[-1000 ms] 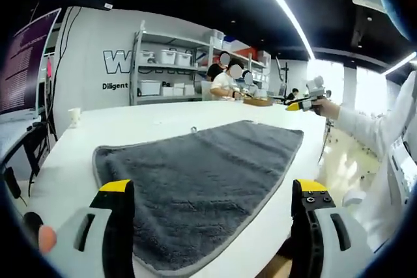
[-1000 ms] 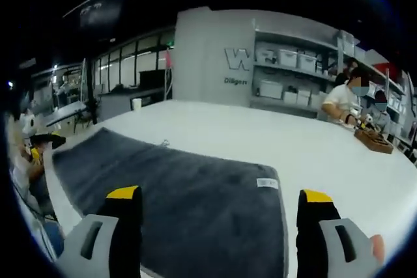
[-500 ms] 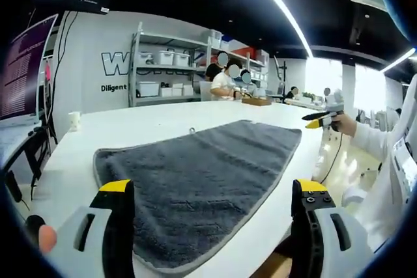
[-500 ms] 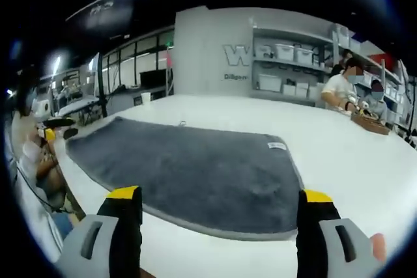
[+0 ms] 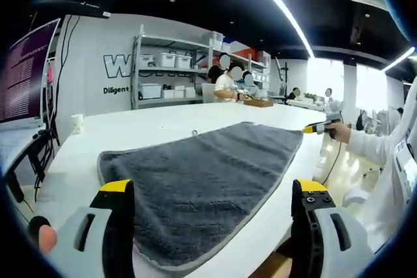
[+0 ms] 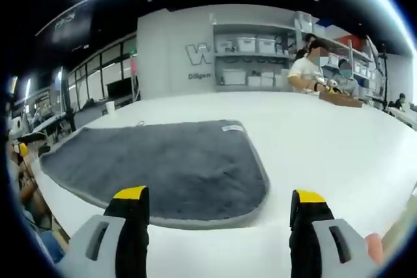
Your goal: Open the folded towel by lifting each exposed corner and separating the folded layers until the towel lies flat within the target outline without major curled edges
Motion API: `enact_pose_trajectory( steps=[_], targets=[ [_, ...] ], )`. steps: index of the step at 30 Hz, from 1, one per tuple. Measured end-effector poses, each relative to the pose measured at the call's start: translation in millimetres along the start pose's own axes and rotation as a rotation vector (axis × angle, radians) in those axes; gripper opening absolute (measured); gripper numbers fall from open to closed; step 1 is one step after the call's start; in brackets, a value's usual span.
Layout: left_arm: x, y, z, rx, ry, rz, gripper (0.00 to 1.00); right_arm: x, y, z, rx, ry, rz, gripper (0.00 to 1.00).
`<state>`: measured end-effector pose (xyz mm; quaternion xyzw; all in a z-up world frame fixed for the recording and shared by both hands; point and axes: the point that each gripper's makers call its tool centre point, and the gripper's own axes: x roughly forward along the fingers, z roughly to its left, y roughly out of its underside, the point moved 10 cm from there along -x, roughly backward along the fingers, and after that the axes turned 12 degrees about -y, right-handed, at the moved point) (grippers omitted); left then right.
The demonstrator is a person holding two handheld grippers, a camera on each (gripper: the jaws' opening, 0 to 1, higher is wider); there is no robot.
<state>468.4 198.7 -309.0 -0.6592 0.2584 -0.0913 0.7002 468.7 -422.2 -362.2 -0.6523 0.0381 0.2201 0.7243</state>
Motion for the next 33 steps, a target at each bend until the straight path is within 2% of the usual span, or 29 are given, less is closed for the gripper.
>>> enact_pose_trajectory(
  steps=[3,6,8,12,17,21,24,33],
  targets=[
    [0,-1.1,0.2,-0.001,-0.002,-0.002,1.0,0,5.4,-7,0.018,0.008,-0.012,0.74],
    [0,-1.4,-0.1,-0.001,-0.001,-0.001,1.0,-1,8.3,-12,0.037,0.01,-0.055,0.66],
    [0,-1.3,-0.3,-0.002,0.0,0.0,1.0,0,9.9,-16,0.041,0.021,-0.055,0.6],
    [1,-1.1,-0.4,-0.003,0.0,0.002,1.0,2,14.4,-23,-0.013,0.066,-0.003,0.43],
    [0,-1.3,2.6,-0.006,-0.01,0.003,1.0,5,18.9,-27,-0.04,0.088,0.02,0.24],
    [-2,-2.1,4.9,-0.008,-0.016,-0.002,1.0,4,19.7,-29,-0.077,0.117,0.026,0.05],
    [-2,-1.8,6.3,-0.01,-0.018,-0.001,1.0,2,20.3,-30,-0.086,0.129,0.018,0.0],
    [-2,-1.2,7.4,-0.011,-0.024,0.0,1.0,1,23.6,-35,-0.07,0.162,0.001,0.0]
  ],
)
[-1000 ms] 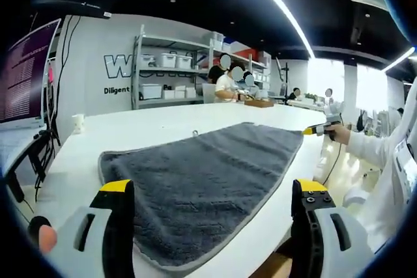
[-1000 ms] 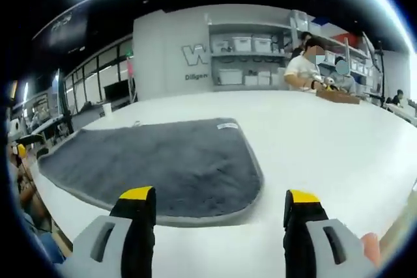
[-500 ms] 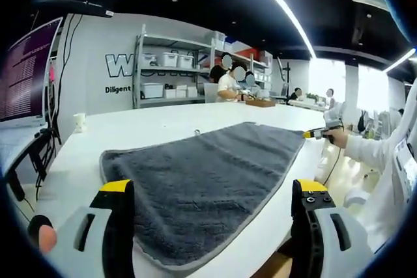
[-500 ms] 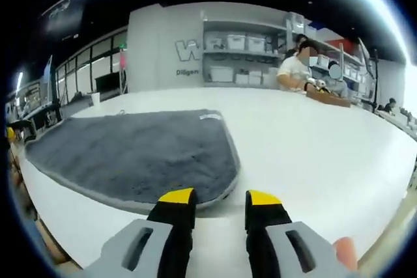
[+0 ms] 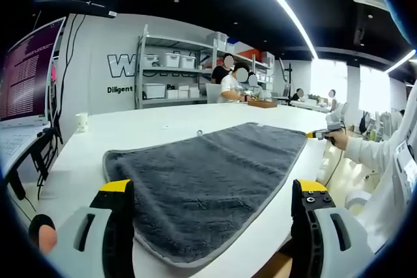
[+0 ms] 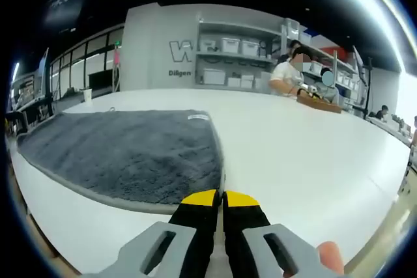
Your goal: Open the folded towel by lifting each exposed corner and separating the folded layers until the towel lies flat within the target outline without major curled edges
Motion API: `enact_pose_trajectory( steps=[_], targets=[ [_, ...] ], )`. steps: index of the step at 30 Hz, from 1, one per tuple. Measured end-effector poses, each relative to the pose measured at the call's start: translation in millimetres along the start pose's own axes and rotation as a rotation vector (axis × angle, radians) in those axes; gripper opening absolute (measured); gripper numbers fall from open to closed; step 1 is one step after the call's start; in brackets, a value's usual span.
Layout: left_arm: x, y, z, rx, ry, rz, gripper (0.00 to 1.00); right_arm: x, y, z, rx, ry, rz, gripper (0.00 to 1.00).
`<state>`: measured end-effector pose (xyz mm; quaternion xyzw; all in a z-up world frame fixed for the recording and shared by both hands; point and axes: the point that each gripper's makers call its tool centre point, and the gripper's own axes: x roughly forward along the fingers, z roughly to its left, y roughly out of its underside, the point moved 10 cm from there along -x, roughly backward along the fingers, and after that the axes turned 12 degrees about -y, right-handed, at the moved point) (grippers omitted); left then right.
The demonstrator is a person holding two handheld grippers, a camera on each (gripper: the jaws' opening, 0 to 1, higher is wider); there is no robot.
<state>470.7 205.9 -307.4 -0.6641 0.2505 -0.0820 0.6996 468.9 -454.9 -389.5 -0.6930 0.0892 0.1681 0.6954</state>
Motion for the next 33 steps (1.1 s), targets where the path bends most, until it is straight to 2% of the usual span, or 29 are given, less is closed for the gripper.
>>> enact_pose_trajectory(
  steps=[5,7,10,12,18,21,25,29,31,33],
  targets=[
    [-1,-0.4,0.3,0.006,-0.007,0.0,1.0,0,1.5,-1,0.007,0.001,-0.01,0.0],
    [-1,-0.9,-0.2,0.01,-0.01,-0.001,1.0,-4,0.2,-1,0.011,0.011,-0.026,0.11],
    [-4,-3.3,-0.3,0.01,-0.011,-0.008,1.0,-12,-4.1,4,0.067,0.008,-0.082,0.35],
    [-7,-3.3,0.6,0.008,-0.02,-0.013,1.0,-21,-8.2,14,0.06,-0.01,-0.104,0.48],
    [-17,8.4,4.2,-0.015,-0.053,0.022,1.0,-39,-16.6,45,-0.11,-0.066,-0.068,0.63],
    [-21,12.9,1.6,-0.018,-0.063,0.043,1.0,-50,-21.9,65,-0.108,-0.122,-0.101,0.74],
    [-26,15.2,-2.1,-0.031,-0.082,0.048,1.0,-58,-27.7,85,-0.092,-0.176,-0.108,0.81],
    [-27,17.4,-7.5,-0.063,-0.075,0.055,1.0,-61,-31.3,104,-0.089,-0.214,-0.083,0.92],
    [-28,17.8,-10.0,-0.066,-0.074,0.06,1.0,-63,-31.1,114,-0.092,-0.247,-0.029,0.99],
    [-29,18.3,-12.5,-0.062,-0.079,0.067,1.0,-65,-32.9,122,-0.091,-0.264,-0.015,0.99]
  ],
)
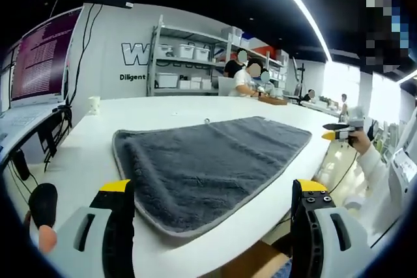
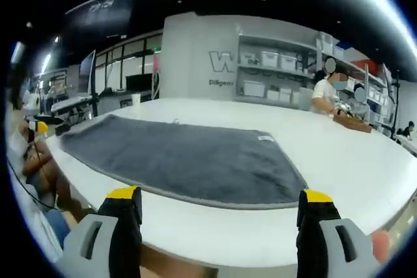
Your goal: Open the folded towel by lifting each exposed corner and separating the folded layers until the towel lies flat within the target outline without major curled edges
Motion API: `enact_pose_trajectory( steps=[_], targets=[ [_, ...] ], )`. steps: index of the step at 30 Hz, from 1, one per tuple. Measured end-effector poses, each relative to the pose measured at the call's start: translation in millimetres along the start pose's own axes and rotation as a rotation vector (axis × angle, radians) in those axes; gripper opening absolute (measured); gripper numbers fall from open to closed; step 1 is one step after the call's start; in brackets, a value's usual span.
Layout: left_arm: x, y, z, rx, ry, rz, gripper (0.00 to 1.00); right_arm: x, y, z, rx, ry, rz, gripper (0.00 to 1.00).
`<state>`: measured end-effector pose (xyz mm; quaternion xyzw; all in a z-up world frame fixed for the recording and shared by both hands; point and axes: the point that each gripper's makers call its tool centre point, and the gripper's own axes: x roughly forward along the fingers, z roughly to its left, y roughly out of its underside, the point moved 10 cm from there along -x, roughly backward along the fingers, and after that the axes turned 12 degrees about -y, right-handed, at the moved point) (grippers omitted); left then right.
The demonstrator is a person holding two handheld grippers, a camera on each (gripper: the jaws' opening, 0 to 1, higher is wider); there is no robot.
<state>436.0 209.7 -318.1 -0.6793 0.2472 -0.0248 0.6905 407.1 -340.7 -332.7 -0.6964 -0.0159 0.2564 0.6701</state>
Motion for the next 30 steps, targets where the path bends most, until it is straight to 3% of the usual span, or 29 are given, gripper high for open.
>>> enact_pose_trajectory(
  steps=[12,30],
  targets=[
    [-7,3.4,0.8,-0.019,-0.033,0.012,1.0,-15,-5.5,12,0.005,-0.018,-0.022,0.99],
    [-6,13.1,0.1,-0.004,-0.064,0.049,1.0,-30,-4.8,9,0.033,0.069,0.066,0.99]
  ],
)
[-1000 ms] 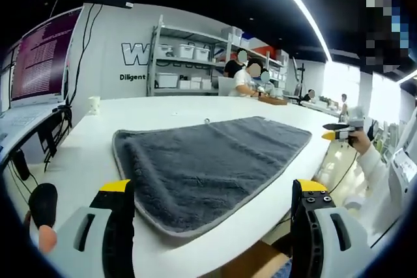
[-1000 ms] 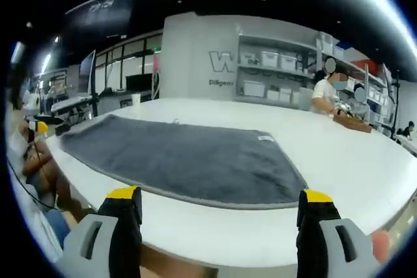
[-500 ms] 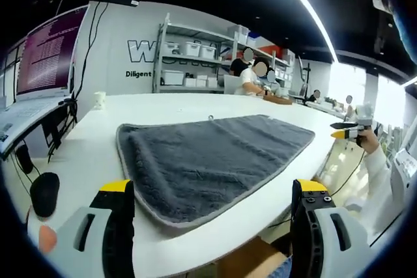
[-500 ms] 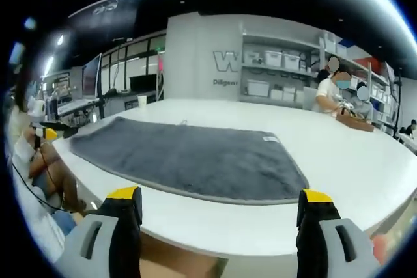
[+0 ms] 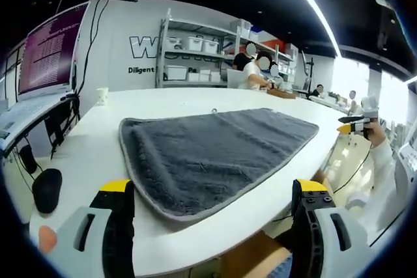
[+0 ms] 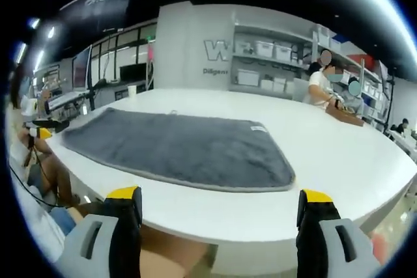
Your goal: Open the folded towel by lifting each exposed corner and separating the folded layers until the towel lies flat within the target outline without major curled edges
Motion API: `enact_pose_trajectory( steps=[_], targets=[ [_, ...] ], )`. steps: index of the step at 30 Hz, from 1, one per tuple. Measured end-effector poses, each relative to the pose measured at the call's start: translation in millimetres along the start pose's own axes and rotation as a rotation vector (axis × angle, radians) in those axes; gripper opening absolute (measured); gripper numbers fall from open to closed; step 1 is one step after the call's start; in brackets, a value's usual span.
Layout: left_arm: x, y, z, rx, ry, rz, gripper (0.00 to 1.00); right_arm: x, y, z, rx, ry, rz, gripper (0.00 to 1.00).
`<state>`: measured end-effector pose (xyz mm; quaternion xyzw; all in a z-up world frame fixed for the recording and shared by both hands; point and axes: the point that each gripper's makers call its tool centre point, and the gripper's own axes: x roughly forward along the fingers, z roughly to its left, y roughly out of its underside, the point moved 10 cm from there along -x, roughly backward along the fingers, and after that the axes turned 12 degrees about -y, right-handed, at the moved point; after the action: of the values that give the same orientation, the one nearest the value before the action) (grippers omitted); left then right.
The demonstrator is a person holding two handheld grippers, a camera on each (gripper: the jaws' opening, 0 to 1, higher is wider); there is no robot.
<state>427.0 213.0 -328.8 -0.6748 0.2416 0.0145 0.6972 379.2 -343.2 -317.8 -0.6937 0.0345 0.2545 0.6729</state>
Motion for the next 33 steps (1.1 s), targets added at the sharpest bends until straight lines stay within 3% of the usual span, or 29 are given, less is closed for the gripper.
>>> enact_pose_trajectory(
  steps=[33],
  targets=[
    [2.1,2.9,-1.5,-0.002,0.004,0.018,1.0,-2.8,1.2,-0.7,0.008,-0.005,0.004,0.99]
  ],
)
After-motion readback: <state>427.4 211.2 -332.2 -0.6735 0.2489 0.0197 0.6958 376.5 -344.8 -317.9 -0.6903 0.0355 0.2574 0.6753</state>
